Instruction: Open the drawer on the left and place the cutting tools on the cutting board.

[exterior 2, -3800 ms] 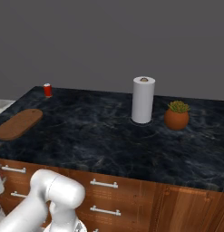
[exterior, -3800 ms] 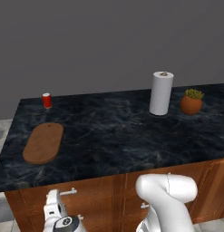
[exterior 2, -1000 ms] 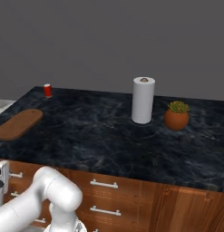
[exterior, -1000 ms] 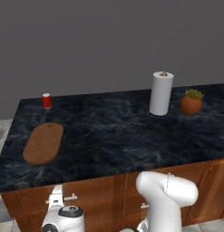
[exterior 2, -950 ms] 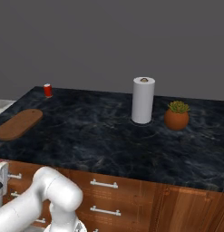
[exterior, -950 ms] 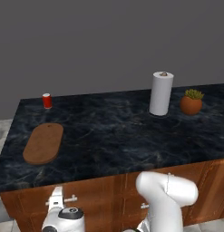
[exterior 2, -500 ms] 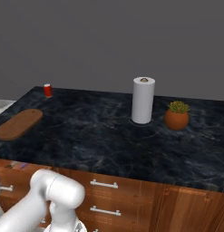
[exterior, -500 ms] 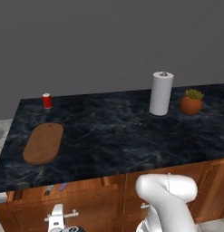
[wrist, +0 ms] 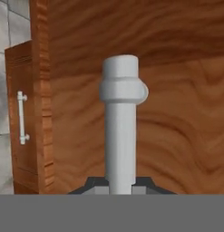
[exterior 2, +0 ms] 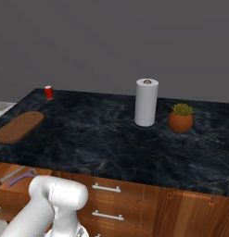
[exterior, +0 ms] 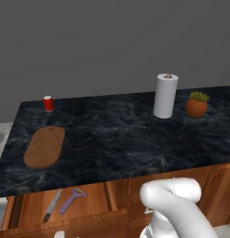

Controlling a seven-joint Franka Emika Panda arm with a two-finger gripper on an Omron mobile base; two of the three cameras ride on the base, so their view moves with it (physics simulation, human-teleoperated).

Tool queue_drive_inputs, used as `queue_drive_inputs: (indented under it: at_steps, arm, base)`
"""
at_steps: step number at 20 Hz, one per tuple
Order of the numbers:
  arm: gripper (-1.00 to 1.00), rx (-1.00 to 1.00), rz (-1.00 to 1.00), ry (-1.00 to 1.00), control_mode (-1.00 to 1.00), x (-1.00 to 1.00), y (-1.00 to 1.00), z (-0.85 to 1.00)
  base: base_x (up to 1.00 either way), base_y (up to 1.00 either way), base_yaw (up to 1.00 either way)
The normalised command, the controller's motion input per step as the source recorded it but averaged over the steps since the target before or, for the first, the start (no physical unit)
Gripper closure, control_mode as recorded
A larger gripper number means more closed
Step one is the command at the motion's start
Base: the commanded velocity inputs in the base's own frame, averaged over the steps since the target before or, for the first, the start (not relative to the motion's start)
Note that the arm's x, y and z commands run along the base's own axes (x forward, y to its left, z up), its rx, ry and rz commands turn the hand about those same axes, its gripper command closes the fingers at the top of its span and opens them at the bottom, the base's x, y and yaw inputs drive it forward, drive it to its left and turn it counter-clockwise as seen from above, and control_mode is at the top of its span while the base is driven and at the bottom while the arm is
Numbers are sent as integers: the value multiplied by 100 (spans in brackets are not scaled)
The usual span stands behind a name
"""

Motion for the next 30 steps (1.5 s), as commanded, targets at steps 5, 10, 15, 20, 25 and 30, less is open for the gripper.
queue_drive_inputs:
  at_steps: [5,10,15,20,25,30]
  arm:
    - [100,0,0,13,-100,-100,22,0]
    - [-100,0,-2,17,-100,-86,18,19]
    - [-100,0,-5,4,-100,-72,11,73]
    - [-100,0,-10,0,-100,-69,1,94]
    - [-100,2,-7,0,-100,-55,0,95]
    - [-100,1,-13,1,-100,-8,0,100]
  base:
    - [0,0,0]
    - [0,0,0]
    - [0,0,0]
    - [0,0,0]
    - [0,0,0]
    - [0,0,0]
